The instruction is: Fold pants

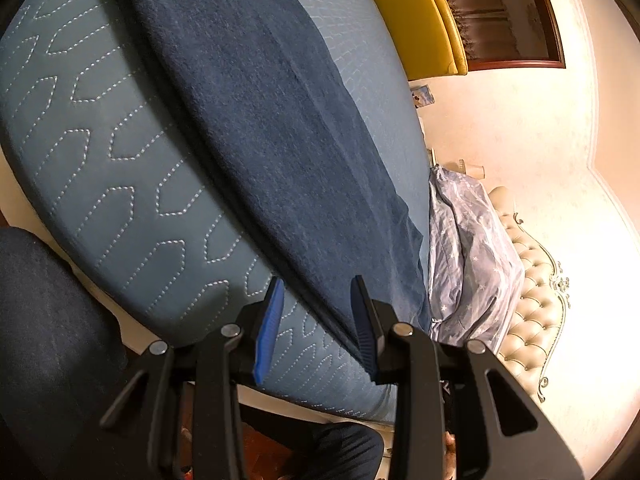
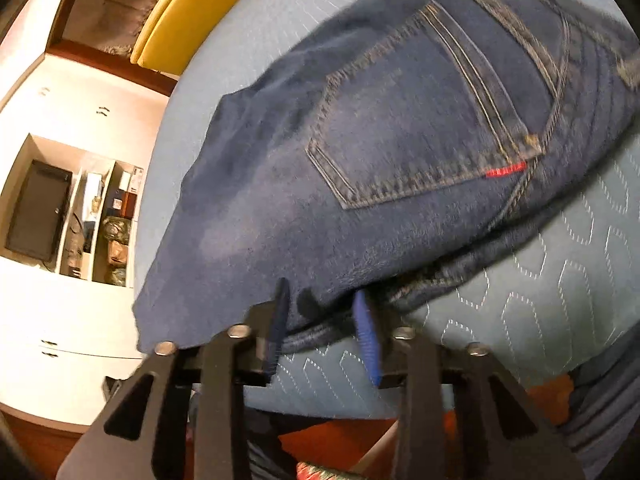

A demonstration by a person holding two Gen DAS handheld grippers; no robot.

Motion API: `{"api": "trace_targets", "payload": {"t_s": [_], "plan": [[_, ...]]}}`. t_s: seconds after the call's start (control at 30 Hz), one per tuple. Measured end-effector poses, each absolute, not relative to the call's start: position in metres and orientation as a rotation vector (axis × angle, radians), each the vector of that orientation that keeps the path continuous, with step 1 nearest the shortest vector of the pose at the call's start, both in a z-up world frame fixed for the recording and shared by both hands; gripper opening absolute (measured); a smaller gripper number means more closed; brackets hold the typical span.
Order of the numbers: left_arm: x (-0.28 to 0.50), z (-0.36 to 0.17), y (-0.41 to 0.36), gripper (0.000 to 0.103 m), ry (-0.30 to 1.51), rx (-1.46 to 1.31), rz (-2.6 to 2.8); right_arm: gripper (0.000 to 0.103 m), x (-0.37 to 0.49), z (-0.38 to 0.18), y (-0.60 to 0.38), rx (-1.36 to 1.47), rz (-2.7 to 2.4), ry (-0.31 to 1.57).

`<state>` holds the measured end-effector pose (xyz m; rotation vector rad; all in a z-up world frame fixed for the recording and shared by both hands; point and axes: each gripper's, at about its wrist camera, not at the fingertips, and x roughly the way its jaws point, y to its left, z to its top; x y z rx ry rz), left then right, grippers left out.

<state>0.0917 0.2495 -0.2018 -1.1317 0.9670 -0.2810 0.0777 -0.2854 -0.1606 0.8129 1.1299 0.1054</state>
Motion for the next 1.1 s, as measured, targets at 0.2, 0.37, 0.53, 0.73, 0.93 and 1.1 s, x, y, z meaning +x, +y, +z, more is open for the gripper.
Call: {"api": "trace_targets", "payload": {"t_s": [0.2,0.37,0.53,0.73,0.93,1.1], "plan": [[0.095,-0.203,0.252,0.036,0.974,-1.145,-0.309,0.002,0.071,-0.148,-0.282,0.737,0.100,1.100],[0.100,-0.210,0.247,0.036,1.006,-1.153,-0.321,0.002,0.062,-0.140,-0.284,0.724,0.115,1.091],[0.107,-0.221,0.243,0.034,1.041,-1.169,-0.298,0.001,0.061,-0.148,-0.288,0.718,0.111,1.113],[0.116,-0.226,0.247,0.005,1.045,-1.162,-0.254,0.001,0.062,-0.160,-0.286,0.665,0.099,1.141],[0.108,-0.224,0.252,0.001,1.033,-1.140,-0.210,0.001,0.064,-0.167,-0.275,0.548,0.071,1.156],[0.098,-0.215,0.267,0.019,1.010,-1.129,-0.187,0.009,0.063,-0.161,-0.266,0.403,0.056,1.164]]}}
